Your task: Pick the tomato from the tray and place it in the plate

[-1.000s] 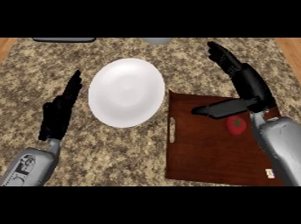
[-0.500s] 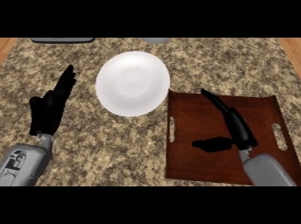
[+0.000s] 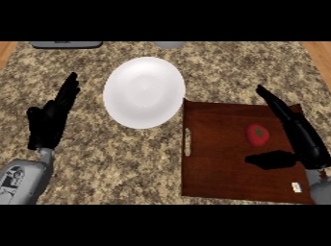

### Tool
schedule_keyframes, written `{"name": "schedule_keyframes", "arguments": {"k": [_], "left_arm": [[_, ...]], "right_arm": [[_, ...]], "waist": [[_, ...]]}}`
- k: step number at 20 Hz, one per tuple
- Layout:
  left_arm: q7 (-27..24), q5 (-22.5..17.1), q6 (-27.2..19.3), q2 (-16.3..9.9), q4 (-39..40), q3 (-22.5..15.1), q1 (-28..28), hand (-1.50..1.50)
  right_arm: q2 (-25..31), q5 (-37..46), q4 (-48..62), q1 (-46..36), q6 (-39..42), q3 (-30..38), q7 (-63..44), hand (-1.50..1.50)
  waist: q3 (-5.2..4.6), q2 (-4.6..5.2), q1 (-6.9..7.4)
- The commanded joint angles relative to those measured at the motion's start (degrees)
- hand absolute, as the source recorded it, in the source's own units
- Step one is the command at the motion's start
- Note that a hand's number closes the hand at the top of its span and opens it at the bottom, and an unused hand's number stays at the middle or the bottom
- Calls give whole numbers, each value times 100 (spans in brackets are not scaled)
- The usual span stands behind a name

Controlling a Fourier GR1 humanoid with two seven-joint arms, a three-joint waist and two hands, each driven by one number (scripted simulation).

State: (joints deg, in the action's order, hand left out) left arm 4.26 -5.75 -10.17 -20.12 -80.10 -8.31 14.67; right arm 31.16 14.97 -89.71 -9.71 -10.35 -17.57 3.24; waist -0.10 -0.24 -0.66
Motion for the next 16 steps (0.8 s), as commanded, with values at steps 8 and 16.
{"name": "schedule_keyframes", "arguments": {"k": [8, 16], "left_arm": [[253, 88, 82, 60, -357, -15, -83, 0], [-160, 79, 552, 39, -3, 426, -189, 0]], "right_arm": [[1357, -50, -1183, -354, 2264, 0, -2761, -150], [677, 125, -459, -914, 3089, 230, -3083, -150]], "waist": [[3, 1, 49], [8, 26, 91]]}}
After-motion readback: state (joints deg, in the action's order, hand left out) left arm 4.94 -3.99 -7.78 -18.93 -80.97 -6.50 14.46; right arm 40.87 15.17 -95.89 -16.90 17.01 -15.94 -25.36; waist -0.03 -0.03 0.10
